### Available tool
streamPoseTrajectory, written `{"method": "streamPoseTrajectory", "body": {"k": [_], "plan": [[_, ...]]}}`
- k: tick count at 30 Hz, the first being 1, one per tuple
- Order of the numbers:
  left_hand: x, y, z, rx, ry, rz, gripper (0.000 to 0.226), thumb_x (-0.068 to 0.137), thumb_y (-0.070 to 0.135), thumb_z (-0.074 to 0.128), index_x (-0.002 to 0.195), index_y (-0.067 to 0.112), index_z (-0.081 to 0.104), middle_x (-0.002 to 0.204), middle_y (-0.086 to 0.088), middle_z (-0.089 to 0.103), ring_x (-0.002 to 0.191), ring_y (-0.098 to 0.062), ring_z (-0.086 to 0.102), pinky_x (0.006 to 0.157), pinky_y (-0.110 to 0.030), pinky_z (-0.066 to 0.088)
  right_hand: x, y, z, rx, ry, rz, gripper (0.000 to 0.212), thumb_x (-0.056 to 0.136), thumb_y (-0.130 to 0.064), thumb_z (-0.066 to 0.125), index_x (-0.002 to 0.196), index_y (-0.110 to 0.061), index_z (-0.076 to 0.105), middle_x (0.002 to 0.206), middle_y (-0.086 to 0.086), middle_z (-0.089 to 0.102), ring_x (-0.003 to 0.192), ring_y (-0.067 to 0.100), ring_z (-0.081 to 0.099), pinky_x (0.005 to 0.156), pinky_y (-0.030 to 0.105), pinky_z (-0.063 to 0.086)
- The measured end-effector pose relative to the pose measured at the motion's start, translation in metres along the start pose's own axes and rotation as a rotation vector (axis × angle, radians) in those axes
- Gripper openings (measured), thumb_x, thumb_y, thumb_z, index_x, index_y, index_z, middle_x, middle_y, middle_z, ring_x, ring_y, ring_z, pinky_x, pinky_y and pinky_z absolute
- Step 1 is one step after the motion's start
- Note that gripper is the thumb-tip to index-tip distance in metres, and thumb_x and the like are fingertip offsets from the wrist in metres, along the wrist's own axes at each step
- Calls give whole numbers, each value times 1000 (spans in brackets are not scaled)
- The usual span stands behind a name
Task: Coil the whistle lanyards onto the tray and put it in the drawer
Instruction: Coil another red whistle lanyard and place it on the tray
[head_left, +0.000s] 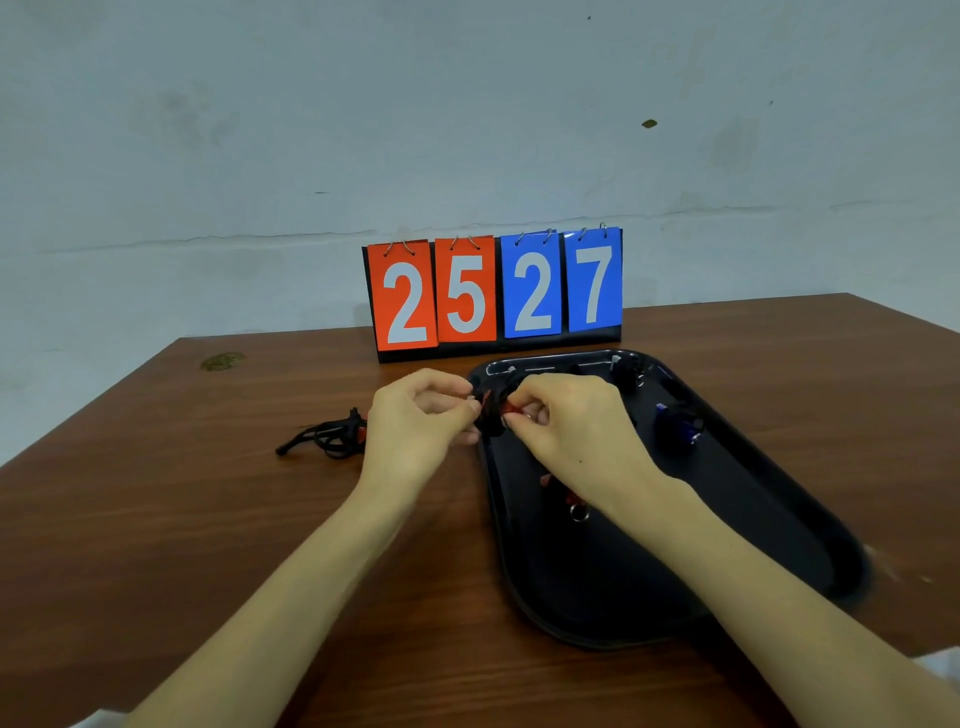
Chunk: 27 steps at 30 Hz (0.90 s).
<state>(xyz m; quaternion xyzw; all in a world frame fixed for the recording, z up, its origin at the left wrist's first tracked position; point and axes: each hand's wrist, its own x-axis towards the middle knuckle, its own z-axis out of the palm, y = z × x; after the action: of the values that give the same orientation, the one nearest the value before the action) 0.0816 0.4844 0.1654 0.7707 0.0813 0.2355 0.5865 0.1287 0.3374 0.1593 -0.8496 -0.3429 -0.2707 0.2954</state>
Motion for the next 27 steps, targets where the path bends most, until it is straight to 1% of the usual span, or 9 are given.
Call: {"method": "streamPoseTrajectory", "body": {"k": [3,8,11,16,19,21,22,24,27], "plan": [[-2,0,1,-45,-17,-1,13,83,3,66,84,15,71,77,-7,72,63,-13,69,59,-16,53,-1,-1,1,29,15,49,11,80,-19,70,87,-11,71,74,-2,68,66,4,53,68,23,51],[-3,-2,4,175,-16,142,11,81,18,70,91,23,72,84,9,70,78,-7,67,72,-19,53,-2,-2,0,33,1,41,13,82,-21,68,89,-11,71,74,-1,68,69,9,60,70,29,54],[1,-3,1,191,-53,111,12,79,16,72,89,21,72,82,5,71,73,-8,68,69,-18,55,-3,-2,1,20,2,4,12,81,-20,69,88,-10,71,72,0,67,67,11,60,67,31,54],[6,-2,-5,142,-116,36,9,80,10,70,86,17,72,79,-3,72,64,-12,69,66,-18,56,-3,-1,6,-28,24,-52,8,76,-15,73,81,-10,70,67,0,65,62,14,60,60,30,52],[6,-5,0,323,-76,78,6,80,12,70,82,17,71,75,2,69,67,-9,66,66,-20,55,-5,-2,9,-99,-6,-97,7,74,-14,73,76,-11,67,66,1,64,61,19,60,56,32,50],[5,-5,2,409,-51,114,7,80,11,68,78,18,69,72,6,65,66,-4,59,62,-16,48,-6,-4,12,-101,-32,-98,7,75,-14,72,77,-10,67,68,3,66,64,21,62,57,33,51],[6,-5,2,383,-53,101,9,81,10,66,77,17,68,70,7,63,64,-3,55,59,-14,44,-6,-4,12,-92,-34,-91,7,76,-15,72,78,-10,68,69,3,66,65,21,62,59,33,51],[6,-3,0,238,-81,-7,11,85,9,61,79,16,68,67,7,58,60,-2,49,55,-12,39,-5,-5,12,-64,-19,-68,7,75,-15,73,80,-11,69,71,1,67,66,20,63,60,32,52],[7,1,-5,-71,-184,-231,17,91,12,53,87,13,70,56,11,52,56,-4,39,53,-18,30,-3,-4,12,-23,-16,-25,8,77,-15,73,82,-11,69,72,1,68,67,19,62,64,32,52]]}}
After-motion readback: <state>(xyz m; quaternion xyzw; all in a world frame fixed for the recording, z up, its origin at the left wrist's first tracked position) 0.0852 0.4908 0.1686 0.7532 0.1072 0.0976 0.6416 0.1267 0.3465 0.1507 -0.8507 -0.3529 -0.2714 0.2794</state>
